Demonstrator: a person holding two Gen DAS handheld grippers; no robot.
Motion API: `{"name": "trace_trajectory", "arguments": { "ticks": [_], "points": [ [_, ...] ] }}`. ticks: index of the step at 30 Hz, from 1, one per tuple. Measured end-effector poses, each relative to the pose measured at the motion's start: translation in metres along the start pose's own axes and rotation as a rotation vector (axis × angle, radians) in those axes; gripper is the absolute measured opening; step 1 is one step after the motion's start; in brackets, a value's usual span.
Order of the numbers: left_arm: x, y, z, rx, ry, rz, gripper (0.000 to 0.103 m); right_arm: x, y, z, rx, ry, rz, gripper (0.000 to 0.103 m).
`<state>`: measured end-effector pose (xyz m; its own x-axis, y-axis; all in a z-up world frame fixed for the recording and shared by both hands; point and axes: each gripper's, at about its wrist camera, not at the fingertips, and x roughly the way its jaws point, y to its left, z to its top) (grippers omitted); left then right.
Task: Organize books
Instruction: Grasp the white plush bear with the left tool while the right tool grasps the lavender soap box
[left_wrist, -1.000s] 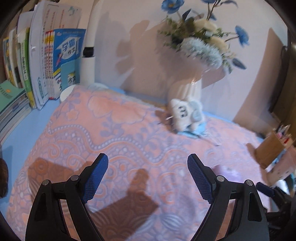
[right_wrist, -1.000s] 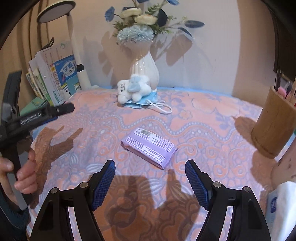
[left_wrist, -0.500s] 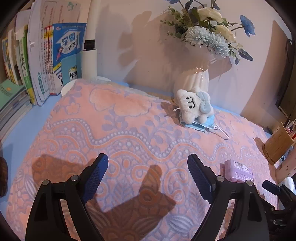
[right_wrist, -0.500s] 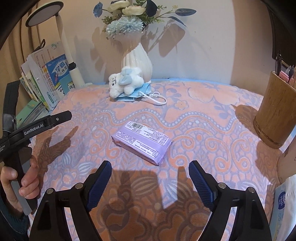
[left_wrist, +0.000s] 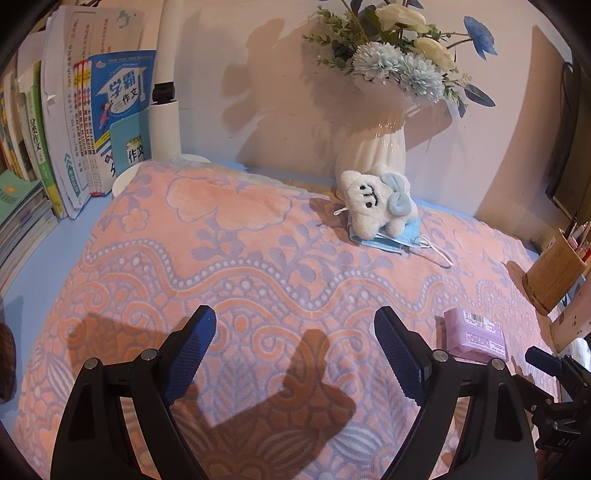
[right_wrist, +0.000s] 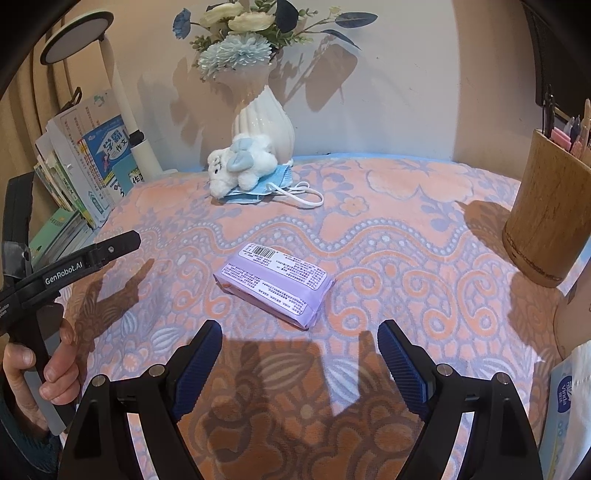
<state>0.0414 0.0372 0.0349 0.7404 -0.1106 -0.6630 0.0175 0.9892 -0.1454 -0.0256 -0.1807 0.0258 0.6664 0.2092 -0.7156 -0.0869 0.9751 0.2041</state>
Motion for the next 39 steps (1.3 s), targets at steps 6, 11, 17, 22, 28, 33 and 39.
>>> {"name": "trace_trajectory", "arguments": {
  "ticks": [6, 11, 17, 22, 28, 33, 39],
  "points": [
    [0.002, -0.002, -0.001, 0.015, 0.030, 0.005, 0.087, 0.004, -0.004, 0.001, 0.030, 0.026, 0.016, 0.085],
    [-0.008, -0.007, 0.017, 0.028, 0.099, -0.047, 0.087, 0.005, -0.014, 0.007, 0.092, 0.108, 0.040, 0.085],
    [0.012, -0.024, 0.078, 0.029, 0.128, -0.218, 0.091, 0.014, 0.019, 0.042, -0.090, 0.146, 0.002, 0.090],
    [0.064, -0.061, 0.100, 0.109, 0.135, -0.193, 0.091, 0.036, 0.037, 0.052, -0.223, 0.079, -0.057, 0.090],
    [0.116, -0.082, 0.101, 0.135, 0.197, -0.143, 0.091, 0.057, 0.028, 0.053, -0.193, 0.101, 0.035, 0.090],
    [0.130, -0.081, 0.098, 0.112, 0.190, -0.143, 0.089, 0.062, 0.028, 0.052, -0.181, 0.123, 0.088, 0.093],
    [0.125, -0.076, 0.095, 0.119, 0.172, -0.167, 0.059, 0.062, 0.037, 0.047, -0.238, 0.128, 0.097, 0.092]
  ]
}}
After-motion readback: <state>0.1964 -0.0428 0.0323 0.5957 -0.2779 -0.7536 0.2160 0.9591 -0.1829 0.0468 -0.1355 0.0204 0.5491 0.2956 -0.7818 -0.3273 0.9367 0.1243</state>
